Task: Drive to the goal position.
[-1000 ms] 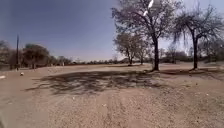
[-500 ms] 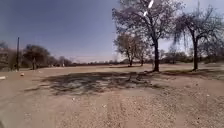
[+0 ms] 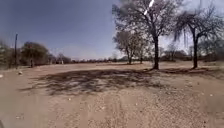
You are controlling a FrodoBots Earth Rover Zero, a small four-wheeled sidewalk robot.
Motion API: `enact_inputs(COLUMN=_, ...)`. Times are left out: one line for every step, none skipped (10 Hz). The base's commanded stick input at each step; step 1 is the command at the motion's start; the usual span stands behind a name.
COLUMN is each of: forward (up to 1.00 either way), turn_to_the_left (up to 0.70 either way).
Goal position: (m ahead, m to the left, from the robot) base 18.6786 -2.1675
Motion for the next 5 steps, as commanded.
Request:
enact_inputs(forward=0.85, turn_to_the_left=0.00)
enact_inputs(forward=0.85, turn_to_the_left=0.00)
enact_inputs(forward=0.85, turn_to_the_left=0.00)
enact_inputs(forward=0.85, turn_to_the_left=0.00)
enact_inputs(forward=0.85, turn_to_the_left=0.00)
